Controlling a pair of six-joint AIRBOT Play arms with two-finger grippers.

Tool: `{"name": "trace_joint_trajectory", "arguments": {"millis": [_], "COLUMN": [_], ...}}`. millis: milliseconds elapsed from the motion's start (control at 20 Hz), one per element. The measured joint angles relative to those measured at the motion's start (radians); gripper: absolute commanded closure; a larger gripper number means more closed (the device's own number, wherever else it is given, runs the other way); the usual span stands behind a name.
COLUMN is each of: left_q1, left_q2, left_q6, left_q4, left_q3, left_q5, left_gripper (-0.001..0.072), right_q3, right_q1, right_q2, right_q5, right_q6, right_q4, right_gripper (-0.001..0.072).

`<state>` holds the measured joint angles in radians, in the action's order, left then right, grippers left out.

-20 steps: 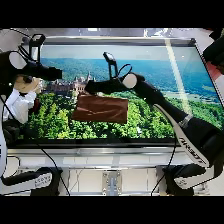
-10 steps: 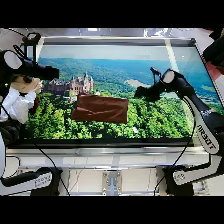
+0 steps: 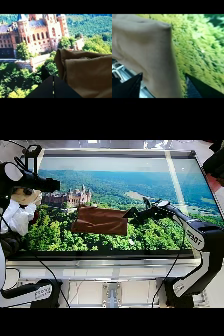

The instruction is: Fold the shirts.

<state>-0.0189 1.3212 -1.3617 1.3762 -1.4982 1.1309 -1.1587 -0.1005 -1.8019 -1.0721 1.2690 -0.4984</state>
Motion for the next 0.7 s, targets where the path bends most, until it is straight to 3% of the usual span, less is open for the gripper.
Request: {"name": "trace_joint_trajectory", "arguments": {"millis": [50,100,150,200,450,700], "left_q1": [0.0,0.0,0.0,0.0,0.0,0.0], "left_q2": [0.0,0.0,0.0,0.0,0.0,0.0], "left_q6": [0.0,0.0,0.0,0.0,0.0,0.0], "left_q4": [0.0,0.0,0.0,0.0,0.0,0.0], "left_q3": [0.0,0.0,0.0,0.0,0.0,0.0], "left_q5": [0.0,0.0,0.003,0.005,0.021,0.024], "left_gripper": [0.0692,0.0692,0.0692,0.0692,0.0692,0.0692], "right_q3": [-0.009,-0.021,-0.035,-0.053,-0.199,-0.3], "right_q1": [-0.023,-0.047,-0.068,-0.087,-0.069,0.182], "right_q2": [-0.013,-0.025,-0.035,-0.044,-0.009,0.161], "right_q5": [0.004,0.004,0.015,0.023,-0.019,-0.048], "right_q6": [-0.008,-0.014,-0.019,-0.021,-0.014,0.165], "right_q4": [0.018,0.032,0.032,0.027,0.037,-0.296], "right_gripper": [0.0169,0.0321,0.0611,0.07,0.0698,0.0698]}}
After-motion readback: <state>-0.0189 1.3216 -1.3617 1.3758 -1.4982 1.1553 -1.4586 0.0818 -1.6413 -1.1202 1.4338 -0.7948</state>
